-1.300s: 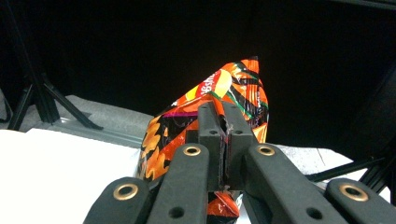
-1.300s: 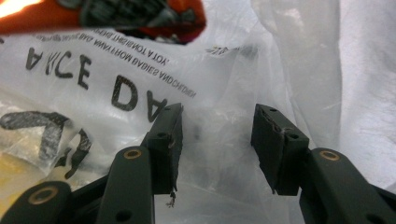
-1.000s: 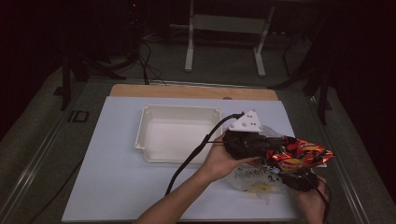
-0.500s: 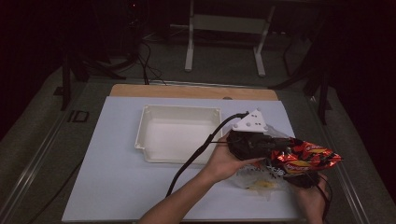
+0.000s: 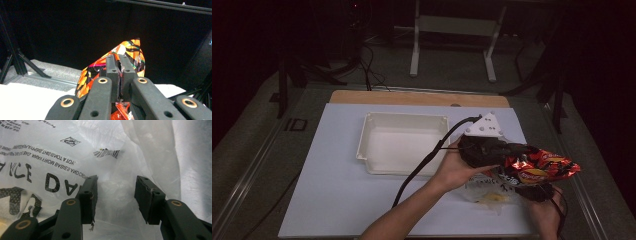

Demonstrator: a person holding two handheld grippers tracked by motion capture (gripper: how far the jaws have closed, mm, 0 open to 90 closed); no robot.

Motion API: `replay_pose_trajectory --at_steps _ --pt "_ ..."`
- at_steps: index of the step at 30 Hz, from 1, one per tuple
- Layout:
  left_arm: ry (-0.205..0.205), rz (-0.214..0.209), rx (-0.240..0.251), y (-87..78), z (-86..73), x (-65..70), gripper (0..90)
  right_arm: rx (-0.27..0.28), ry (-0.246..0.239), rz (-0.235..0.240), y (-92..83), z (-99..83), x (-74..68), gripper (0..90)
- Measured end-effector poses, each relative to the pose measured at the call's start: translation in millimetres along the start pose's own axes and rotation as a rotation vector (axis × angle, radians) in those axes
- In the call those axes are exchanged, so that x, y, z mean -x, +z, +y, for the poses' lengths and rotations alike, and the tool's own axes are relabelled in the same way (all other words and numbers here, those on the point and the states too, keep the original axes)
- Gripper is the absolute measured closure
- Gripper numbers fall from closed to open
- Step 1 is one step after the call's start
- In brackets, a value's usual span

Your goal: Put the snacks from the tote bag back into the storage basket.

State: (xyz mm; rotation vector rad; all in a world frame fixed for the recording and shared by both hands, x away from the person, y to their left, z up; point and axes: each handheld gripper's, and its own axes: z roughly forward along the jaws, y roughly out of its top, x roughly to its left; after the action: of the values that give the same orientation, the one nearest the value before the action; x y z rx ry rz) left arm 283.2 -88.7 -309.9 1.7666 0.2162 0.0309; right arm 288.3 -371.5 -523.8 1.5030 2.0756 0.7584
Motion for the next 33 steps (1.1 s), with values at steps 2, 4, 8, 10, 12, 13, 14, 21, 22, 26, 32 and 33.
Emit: replay_pose_trajectory --at_steps 2,4,8,10,12,13,14,21,22,26,32,33 --pt "0.003 0.004 0.002 0.9 1.3 -0.6 89.1 0.001 0.001 0.001 0.1 0.0 0.2 53.0" --pt "-0.001 0.002 0.005 1.4 1.9 -0.8 89.1 0.002 0.001 0.0 0.1 -0.2 0.0 53.0" --pt "-0.007 -0.001 0.012 2.5 4.6 -1.8 89.1 0.002 0.002 -0.001 0.1 -0.3 -0.1 53.0" --pt "-0.011 -0.002 0.018 2.6 6.7 -2.0 89.1 0.003 0.003 0.0 0.1 -0.4 -0.1 53.0" --pt "-0.013 -0.002 0.024 2.5 8.2 -2.3 89.1 0.003 0.003 -0.001 0.1 -0.5 -0.1 53.0" --pt "-0.014 -0.005 0.027 2.5 9.2 -2.8 89.1 0.003 0.003 -0.001 0.1 -0.5 -0.1 53.0" --pt "-0.02 -0.009 0.038 2.9 12.0 -3.3 89.1 0.003 0.001 -0.001 0.1 -0.5 0.0 53.0" --pt "-0.025 -0.012 0.062 3.0 20.9 -6.0 89.1 0.004 0.006 -0.001 0.0 -0.9 -0.2 53.0" --pt "-0.023 -0.004 0.065 2.1 24.2 -7.9 89.1 0.006 0.005 0.0 0.0 -1.1 0.2 53.0" --pt "-0.017 0.024 0.075 -0.8 29.0 -14.9 89.1 0.007 0.008 -0.001 0.0 -1.1 -0.2 53.1" --pt "-0.041 0.079 0.08 -9.0 25.3 -33.7 89.1 0.003 0.005 0.002 -0.1 -0.9 0.0 53.1" --pt "-0.041 0.079 0.08 -9.0 25.3 -33.7 89.1 0.003 0.005 0.002 -0.1 -0.9 0.0 53.1"
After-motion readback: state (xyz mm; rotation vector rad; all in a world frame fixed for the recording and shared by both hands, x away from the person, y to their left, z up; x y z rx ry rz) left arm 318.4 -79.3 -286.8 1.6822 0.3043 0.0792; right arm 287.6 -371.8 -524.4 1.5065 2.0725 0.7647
